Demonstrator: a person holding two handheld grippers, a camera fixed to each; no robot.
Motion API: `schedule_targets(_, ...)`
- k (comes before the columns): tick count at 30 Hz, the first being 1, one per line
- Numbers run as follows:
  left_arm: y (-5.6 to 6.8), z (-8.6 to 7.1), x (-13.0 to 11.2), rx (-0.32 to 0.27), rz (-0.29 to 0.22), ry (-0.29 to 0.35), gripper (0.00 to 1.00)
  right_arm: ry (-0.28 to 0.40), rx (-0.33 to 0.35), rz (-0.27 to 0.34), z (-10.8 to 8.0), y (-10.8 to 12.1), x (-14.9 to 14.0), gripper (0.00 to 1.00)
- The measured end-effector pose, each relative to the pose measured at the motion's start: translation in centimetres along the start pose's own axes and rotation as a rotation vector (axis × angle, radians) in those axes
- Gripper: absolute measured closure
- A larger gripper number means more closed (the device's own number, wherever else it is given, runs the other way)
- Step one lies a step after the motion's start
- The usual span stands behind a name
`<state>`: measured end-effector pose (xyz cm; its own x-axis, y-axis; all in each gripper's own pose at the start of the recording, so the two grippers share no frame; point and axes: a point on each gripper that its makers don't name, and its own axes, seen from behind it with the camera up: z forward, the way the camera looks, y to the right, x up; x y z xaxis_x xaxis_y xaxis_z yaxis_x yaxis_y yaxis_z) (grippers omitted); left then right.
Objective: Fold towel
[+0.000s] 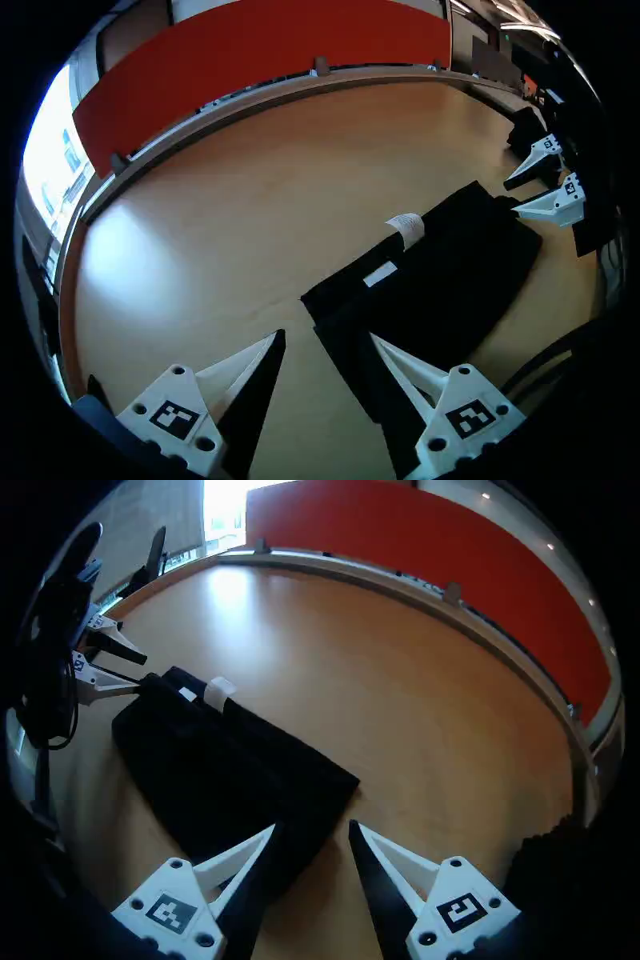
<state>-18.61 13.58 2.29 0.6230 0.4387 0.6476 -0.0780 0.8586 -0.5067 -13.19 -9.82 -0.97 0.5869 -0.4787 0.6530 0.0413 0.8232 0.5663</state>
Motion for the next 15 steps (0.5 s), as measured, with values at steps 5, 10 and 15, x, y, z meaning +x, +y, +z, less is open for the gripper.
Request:
schedule_targets(5,-0.7,0.3,0.6,0.020,0.010,0.009,0.33,0.010,-0.015,-0.005,0.2,0.7,0.7,0.37)
schedule_targets(10,-1.4,0.5,1.3,0.041,0.010,0.020,0.33,0.021,-0.025,-0.006,0.4,1.2,1.4,0.35)
schedule_targets(15,-2.0,0.5,2.2,0.054,-0.002,0.035,0.33,0.038,-0.043,-0.004,0.5,1.9,2.2,0.34)
